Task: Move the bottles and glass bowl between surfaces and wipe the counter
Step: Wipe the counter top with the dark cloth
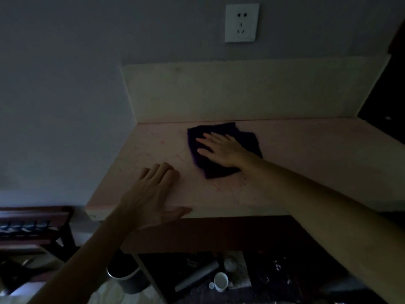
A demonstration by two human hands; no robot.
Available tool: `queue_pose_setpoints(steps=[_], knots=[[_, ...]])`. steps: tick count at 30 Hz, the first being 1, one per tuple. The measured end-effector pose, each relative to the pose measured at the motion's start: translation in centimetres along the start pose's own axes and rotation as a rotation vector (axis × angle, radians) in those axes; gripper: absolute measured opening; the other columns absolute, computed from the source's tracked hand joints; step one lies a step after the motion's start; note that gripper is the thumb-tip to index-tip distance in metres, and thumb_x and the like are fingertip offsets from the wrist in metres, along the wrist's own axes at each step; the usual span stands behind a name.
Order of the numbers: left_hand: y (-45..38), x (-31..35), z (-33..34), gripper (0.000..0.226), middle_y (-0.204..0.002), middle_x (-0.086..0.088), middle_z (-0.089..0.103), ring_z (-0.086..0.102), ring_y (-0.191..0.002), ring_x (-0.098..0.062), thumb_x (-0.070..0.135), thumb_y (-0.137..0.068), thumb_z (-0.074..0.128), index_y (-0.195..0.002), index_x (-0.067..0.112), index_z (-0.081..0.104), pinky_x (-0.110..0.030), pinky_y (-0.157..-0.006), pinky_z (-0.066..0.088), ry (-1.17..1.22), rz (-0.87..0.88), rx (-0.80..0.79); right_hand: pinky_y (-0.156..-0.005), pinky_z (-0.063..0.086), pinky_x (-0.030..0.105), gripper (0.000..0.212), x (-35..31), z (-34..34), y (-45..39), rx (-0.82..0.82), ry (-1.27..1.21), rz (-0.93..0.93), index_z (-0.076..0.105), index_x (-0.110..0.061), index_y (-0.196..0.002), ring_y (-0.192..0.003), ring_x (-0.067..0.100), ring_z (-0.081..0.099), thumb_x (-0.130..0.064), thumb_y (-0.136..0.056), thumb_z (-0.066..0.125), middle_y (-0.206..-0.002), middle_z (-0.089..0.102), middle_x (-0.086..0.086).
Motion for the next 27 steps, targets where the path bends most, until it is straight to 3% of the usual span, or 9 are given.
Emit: queue_pose_setpoints(steps=[6, 10, 18, 23, 27], knots=[[1.2, -0.6, -0.5, 0.079, -0.120, -0.002, 0.051, 0.053, -0.104, -0.024, 0.082, -0.081, 0.038, -0.120, 0.015, 0.053, -0.036, -0.090, 0.038, 0.040, 0.043, 0.008, -0.121, 0.001, 0.044, 0.062, -6.6, 1.6, 11.5, 0.066, -0.006, -0.053, 0.010, -0.041, -0.152, -0.150, 0.009, -0.001, -0.065, -0.095, 0.009, -0.163, 0.002, -0.013], [3.4, -4.0, -0.9, 0.077, -0.123, -0.002, 0.053, 0.056, -0.105, -0.023, 0.078, -0.084, 0.037, -0.124, 0.015, 0.055, -0.038, -0.091, 0.042, 0.024, 0.096, 0.020, -0.120, 0.000, 0.040, 0.061, -8.2, 1.7, 13.2, 0.073, -0.016, -0.049, 0.010, -0.045, -0.151, -0.149, 0.005, -0.002, -0.067, -0.094, 0.009, -0.162, 0.003, -0.016], [3.9, -6.6, 0.1, 0.081, -0.124, -0.001, 0.053, 0.055, -0.103, -0.019, 0.081, -0.083, 0.038, -0.128, 0.016, 0.055, -0.032, -0.089, 0.038, 0.030, 0.091, 0.019, -0.120, 0.005, 0.044, 0.060, -5.3, 0.2, 0.4, 0.008, -0.014, 0.038, 0.015, -0.043, -0.151, -0.150, 0.010, 0.003, -0.065, -0.095, 0.012, -0.163, 0.005, -0.012], [3.9, -7.0, 0.5, 0.082, -0.124, -0.002, 0.054, 0.054, -0.105, -0.022, 0.082, -0.082, 0.039, -0.128, 0.016, 0.056, -0.037, -0.089, 0.042, 0.036, 0.113, 0.048, -0.119, 0.006, 0.045, 0.061, -3.5, -0.7, -8.8, 0.012, 0.001, 0.126, 0.017, -0.042, -0.151, -0.150, 0.013, 0.007, -0.065, -0.095, 0.014, -0.163, 0.009, -0.011], [3.7, -7.2, 0.3, 0.083, -0.124, -0.003, 0.053, 0.052, -0.104, -0.023, 0.083, -0.083, 0.037, -0.128, 0.016, 0.055, -0.040, -0.090, 0.043, 0.017, 0.123, 0.046, -0.120, 0.008, 0.046, 0.061, -3.1, -0.6, -11.2, 0.011, 0.011, 0.133, 0.017, -0.043, -0.151, -0.150, 0.014, 0.009, -0.067, -0.094, 0.013, -0.163, 0.011, -0.011]])
Point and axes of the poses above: each hand's wrist, its own y-axis away from the middle knuckle, its own z-axis out of the palm, x = y × z, the point moved 4 cm from there along -y, towards the middle knuckle
